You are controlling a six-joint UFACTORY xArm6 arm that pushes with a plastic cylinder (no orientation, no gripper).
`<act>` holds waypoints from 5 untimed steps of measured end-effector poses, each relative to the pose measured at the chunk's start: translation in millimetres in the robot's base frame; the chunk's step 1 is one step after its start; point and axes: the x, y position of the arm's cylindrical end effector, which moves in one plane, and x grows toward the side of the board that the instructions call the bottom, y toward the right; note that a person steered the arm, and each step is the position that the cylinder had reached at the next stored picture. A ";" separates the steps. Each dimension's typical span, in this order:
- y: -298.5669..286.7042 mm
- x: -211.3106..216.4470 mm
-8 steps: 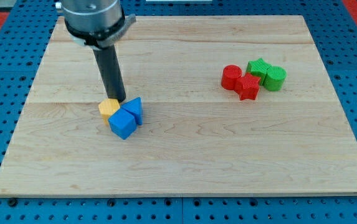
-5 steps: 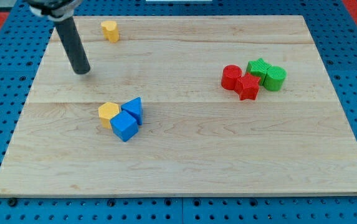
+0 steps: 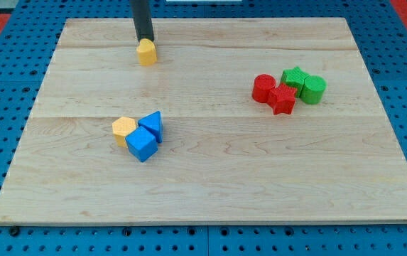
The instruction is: Move the yellow heart towards the blue triangle
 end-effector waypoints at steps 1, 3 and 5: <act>-6.6 27.8; -7.9 42.0; -20.2 22.6</act>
